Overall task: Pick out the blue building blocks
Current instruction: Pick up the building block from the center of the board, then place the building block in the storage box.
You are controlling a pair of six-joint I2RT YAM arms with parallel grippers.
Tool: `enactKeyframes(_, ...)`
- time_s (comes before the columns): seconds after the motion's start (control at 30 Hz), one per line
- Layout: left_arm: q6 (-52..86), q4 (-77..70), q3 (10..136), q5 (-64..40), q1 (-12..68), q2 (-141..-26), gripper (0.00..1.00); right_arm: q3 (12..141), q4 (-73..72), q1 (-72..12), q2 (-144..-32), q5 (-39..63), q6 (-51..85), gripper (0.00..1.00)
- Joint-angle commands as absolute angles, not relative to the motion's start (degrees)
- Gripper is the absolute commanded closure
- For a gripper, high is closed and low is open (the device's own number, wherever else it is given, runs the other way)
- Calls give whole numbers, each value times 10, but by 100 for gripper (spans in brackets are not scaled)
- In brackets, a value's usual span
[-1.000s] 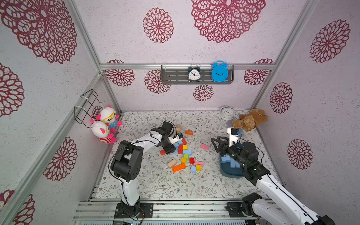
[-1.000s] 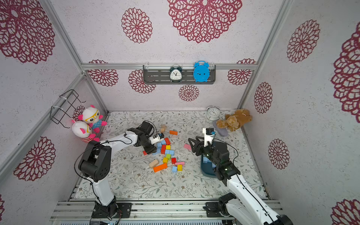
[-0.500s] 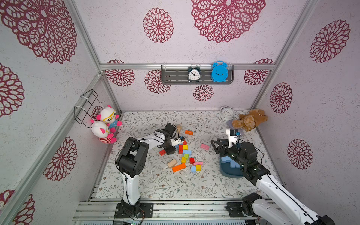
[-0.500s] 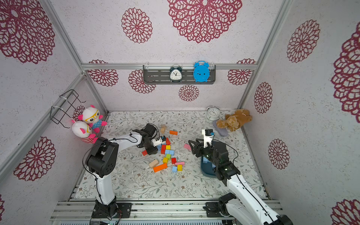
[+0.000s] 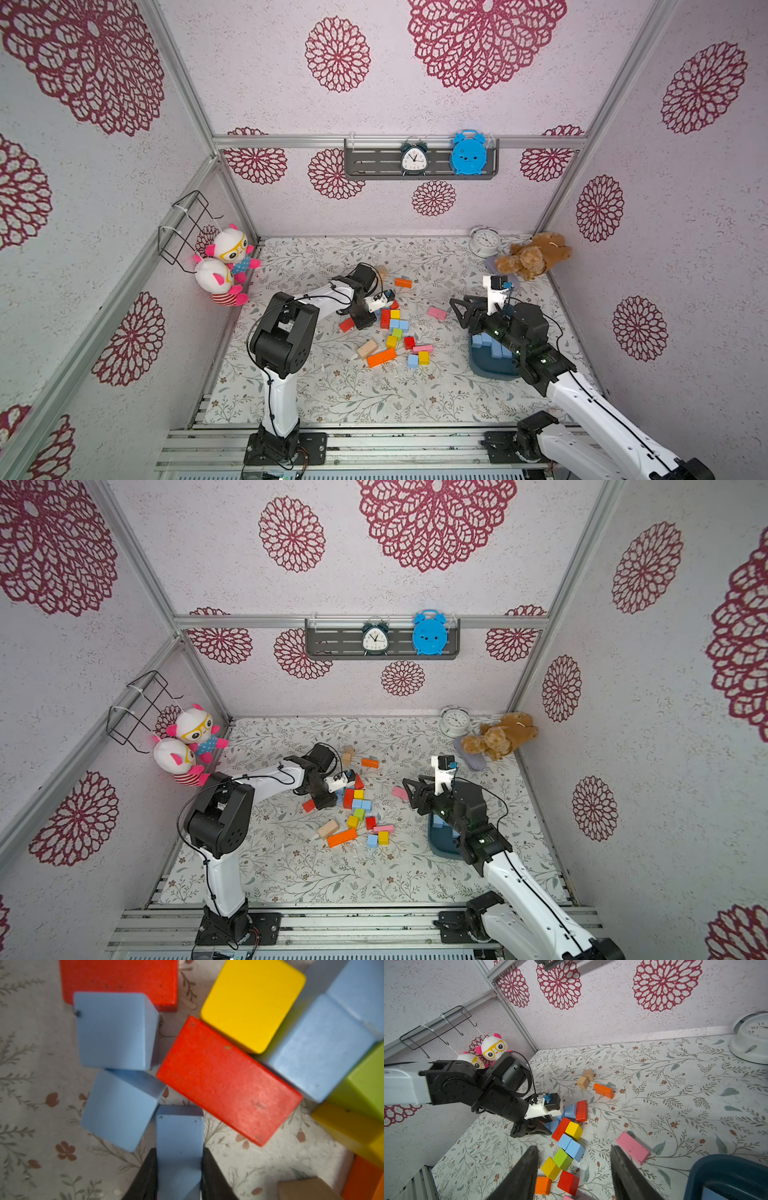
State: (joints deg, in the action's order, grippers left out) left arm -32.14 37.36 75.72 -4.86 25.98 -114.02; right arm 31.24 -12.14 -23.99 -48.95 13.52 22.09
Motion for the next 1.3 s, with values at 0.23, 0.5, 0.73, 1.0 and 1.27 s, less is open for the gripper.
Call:
enactKeyframes(0.23, -247, 425, 794, -90, 257, -1083, 97, 318, -157, -238, -509, 130, 239, 41)
enactKeyframes(0.5, -195, 473, 863, -144, 257, -1078, 100, 319, -172, -237, -530, 134, 263, 41)
enactKeyframes(0.73, -135, 479, 940, -187, 270, -1087, 100, 329, -160, -237, -555, 112, 292, 40)
enactKeyframes(1.0, -57, 465, 1028, -234, 286, -1120, 99, 349, -156, -236, -603, 88, 352, 40)
enactKeyframes(1.27, 20, 432, 1059, -244, 300, -1171, 99, 344, -230, -236, -668, 113, 463, 40)
